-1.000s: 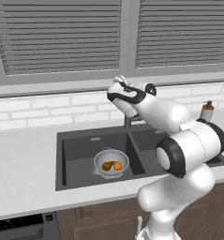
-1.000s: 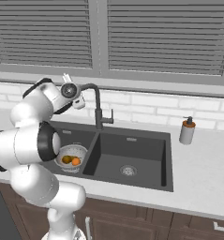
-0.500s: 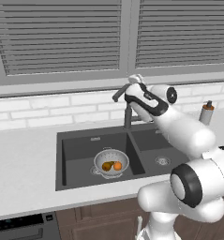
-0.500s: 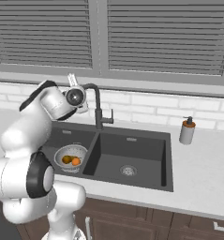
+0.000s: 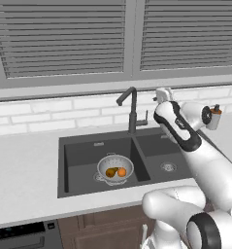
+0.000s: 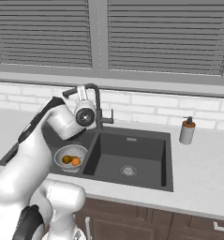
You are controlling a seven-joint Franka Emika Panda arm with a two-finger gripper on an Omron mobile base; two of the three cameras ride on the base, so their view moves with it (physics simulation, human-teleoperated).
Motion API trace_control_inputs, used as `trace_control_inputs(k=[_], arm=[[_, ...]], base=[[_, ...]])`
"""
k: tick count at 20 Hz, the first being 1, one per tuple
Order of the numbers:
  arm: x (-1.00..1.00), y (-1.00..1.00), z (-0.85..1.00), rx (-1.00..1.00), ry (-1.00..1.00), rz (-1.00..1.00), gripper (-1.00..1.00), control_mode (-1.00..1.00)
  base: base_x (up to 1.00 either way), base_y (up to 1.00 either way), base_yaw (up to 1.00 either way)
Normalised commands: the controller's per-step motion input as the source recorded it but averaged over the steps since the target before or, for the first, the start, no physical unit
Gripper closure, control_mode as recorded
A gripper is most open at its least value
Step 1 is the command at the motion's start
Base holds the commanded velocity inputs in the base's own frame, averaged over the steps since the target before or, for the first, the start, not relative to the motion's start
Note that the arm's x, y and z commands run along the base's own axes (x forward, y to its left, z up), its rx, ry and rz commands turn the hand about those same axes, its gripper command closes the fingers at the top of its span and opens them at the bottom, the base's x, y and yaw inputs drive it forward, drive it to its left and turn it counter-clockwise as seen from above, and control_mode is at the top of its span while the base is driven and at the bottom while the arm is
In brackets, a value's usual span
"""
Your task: Put the colander in the sink, put the pear, tangerine in the colander, and turn on the sink faucet and pour water over the colander.
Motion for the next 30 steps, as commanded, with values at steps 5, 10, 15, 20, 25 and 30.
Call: trace_control_inputs(k=[5,10,15,20,25,30], arm=[[-0.35,-0.66,-0.01,0.12,0.24,-0.04,-1.00,-1.00],[0.00,-0.42,-0.13,0.25,0.33,-0.11,-1.00,-1.00],[0.02,-0.04,-0.40,0.28,0.12,-0.20,-1.00,-1.00],[0.00,0.01,-0.58,0.22,-0.01,-0.28,-1.00,-1.00],[0.08,0.00,-0.33,0.29,0.05,-0.21,-1.00,-1.00],[0.19,-0.07,-0.02,0.46,0.11,-0.01,-1.00,-1.00]], base=[[0.00,0.00,0.00],[0.00,0.00,0.00],[0.00,0.00,0.00],[0.00,0.00,0.00],[0.00,0.00,0.00],[0.00,0.00,0.00]])
